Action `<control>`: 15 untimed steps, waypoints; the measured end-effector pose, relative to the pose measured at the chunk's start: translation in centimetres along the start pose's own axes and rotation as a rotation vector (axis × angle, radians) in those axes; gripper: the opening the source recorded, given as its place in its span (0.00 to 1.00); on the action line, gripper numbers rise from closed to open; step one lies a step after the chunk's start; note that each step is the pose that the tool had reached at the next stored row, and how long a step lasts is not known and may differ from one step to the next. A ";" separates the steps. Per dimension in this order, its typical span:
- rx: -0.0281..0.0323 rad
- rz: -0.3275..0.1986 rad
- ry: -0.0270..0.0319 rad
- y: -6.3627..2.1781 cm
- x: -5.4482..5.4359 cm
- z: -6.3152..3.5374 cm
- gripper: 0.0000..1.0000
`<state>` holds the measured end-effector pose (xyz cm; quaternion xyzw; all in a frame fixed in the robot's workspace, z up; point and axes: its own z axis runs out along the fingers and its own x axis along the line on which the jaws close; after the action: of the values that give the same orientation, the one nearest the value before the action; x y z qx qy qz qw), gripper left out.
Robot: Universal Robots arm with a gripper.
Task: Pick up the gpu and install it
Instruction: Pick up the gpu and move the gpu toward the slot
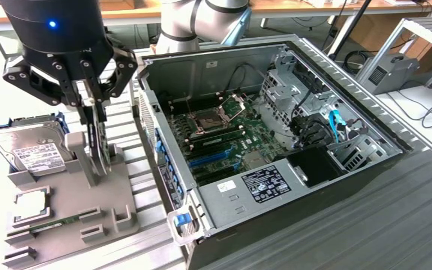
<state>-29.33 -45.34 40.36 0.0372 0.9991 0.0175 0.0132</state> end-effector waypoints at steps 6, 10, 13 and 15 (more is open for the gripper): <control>0.0000 0.000 0.0000 0.01 0.0 -0.39 0.26; 0.0000 0.000 0.0000 0.02 0.0 -0.56 0.26; 0.0000 0.000 0.0000 0.03 0.0 -0.69 0.26; 0.0000 0.000 0.0000 0.03 0.0 -0.80 0.26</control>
<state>-29.33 -45.34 41.16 0.0372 0.9991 0.0175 0.0132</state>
